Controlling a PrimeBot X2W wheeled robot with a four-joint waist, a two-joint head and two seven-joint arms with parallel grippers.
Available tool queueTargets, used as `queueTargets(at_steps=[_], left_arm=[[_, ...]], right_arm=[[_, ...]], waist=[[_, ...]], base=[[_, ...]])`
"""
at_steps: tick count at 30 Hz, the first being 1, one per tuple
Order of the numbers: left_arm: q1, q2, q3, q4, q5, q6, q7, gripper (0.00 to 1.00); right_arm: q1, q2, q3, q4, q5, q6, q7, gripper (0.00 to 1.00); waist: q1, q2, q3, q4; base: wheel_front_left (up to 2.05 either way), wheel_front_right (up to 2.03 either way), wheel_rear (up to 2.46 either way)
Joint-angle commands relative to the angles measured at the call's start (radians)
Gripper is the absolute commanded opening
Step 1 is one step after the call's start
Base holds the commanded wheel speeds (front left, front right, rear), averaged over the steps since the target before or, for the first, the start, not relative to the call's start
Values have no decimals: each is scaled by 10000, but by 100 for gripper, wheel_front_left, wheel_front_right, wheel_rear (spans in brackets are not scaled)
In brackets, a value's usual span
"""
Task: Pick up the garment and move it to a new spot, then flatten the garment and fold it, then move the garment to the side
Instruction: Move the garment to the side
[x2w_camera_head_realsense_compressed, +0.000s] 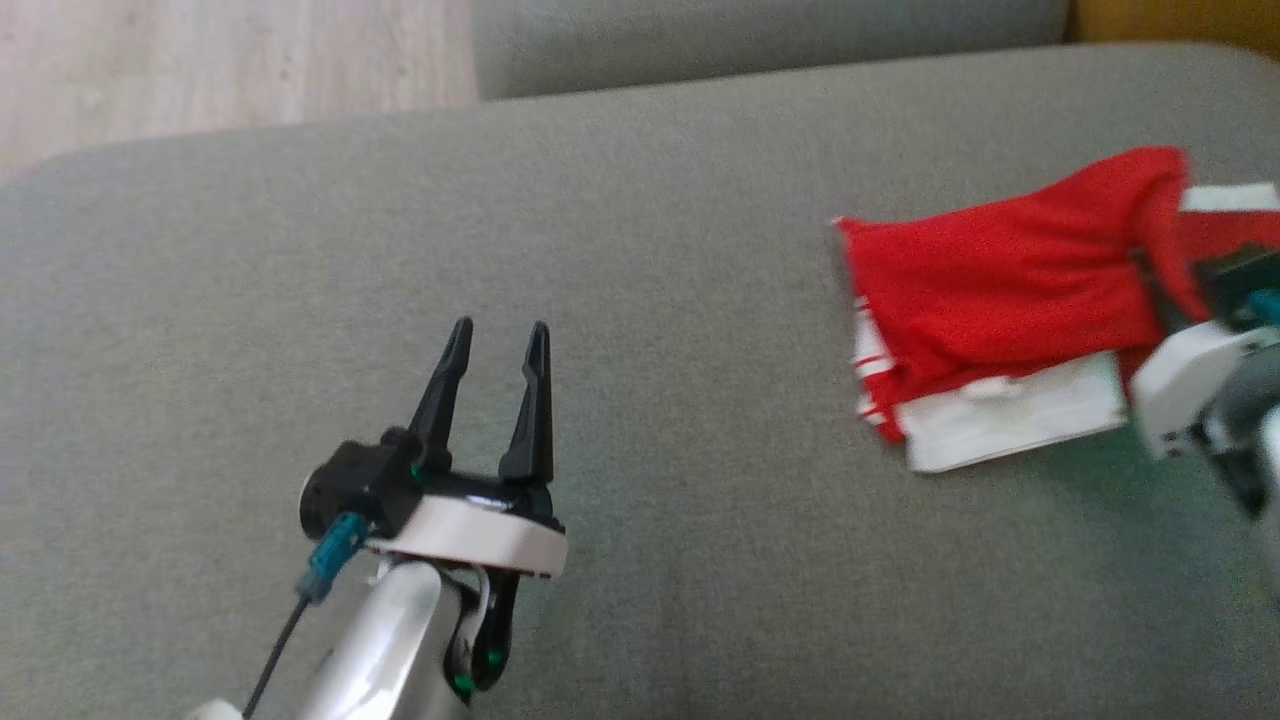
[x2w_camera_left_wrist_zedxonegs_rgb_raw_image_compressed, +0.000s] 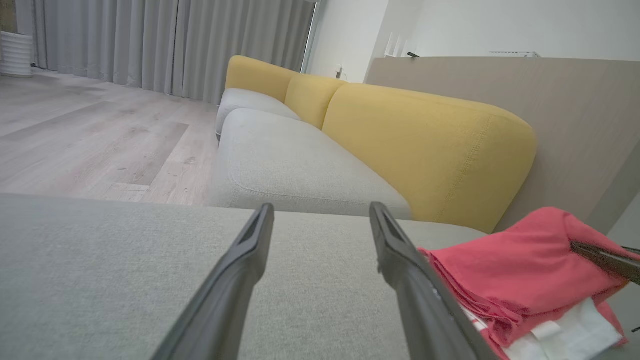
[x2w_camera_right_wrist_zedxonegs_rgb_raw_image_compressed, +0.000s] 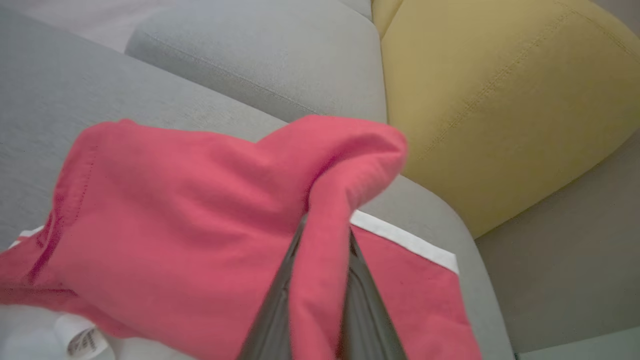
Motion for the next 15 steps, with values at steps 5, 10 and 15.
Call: queueTargets(at_steps=[5, 10, 15], left_arm=[[-801, 38, 322, -295, 94, -35, -93, 100], [-1071, 38, 408, -204, 168, -176, -93, 100], [-1244, 38, 499, -125, 217, -289, -93, 100]], right_arm=[[-492, -1269, -571, -603, 75, -7, 455, 0], [-598, -1641, -1764, -401, -387, -7, 687, 0], [-667, -1558, -2760, -48, -1112, -7, 930, 0]], waist=[[-1, -1, 952, -327], [-1, -1, 1427, -294], [-1, -1, 1661, -175]], base=[[0, 0, 0], [0, 0, 0], [0, 0, 0]])
